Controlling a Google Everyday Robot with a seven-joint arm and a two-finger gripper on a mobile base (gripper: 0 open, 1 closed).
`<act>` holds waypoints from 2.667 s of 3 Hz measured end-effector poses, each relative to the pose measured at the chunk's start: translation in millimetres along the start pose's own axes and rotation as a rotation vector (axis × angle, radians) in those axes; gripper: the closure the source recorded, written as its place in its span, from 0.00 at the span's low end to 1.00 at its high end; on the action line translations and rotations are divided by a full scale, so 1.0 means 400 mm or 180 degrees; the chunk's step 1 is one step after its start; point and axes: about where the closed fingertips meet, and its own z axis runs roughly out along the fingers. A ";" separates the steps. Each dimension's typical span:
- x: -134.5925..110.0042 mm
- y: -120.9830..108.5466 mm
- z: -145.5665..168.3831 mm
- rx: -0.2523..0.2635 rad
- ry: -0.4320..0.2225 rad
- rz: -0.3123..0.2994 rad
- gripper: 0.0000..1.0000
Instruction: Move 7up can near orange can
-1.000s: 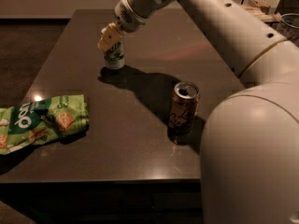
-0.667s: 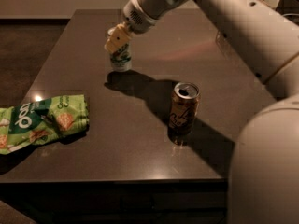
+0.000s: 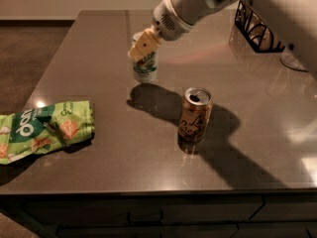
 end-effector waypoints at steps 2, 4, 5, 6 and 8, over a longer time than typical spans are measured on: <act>0.113 0.049 -0.079 0.0134 0.0067 0.0300 1.00; 0.189 0.101 -0.095 0.0326 0.0284 0.0503 0.84; 0.229 0.107 -0.087 0.0386 0.0401 0.0600 0.59; 0.253 0.108 -0.080 0.0401 0.0452 0.0666 0.37; 0.251 0.114 -0.079 0.0398 0.0455 0.0652 0.00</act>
Offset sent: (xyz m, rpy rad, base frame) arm -0.0730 -0.0608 -0.0161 -0.0129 0.0730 -0.1582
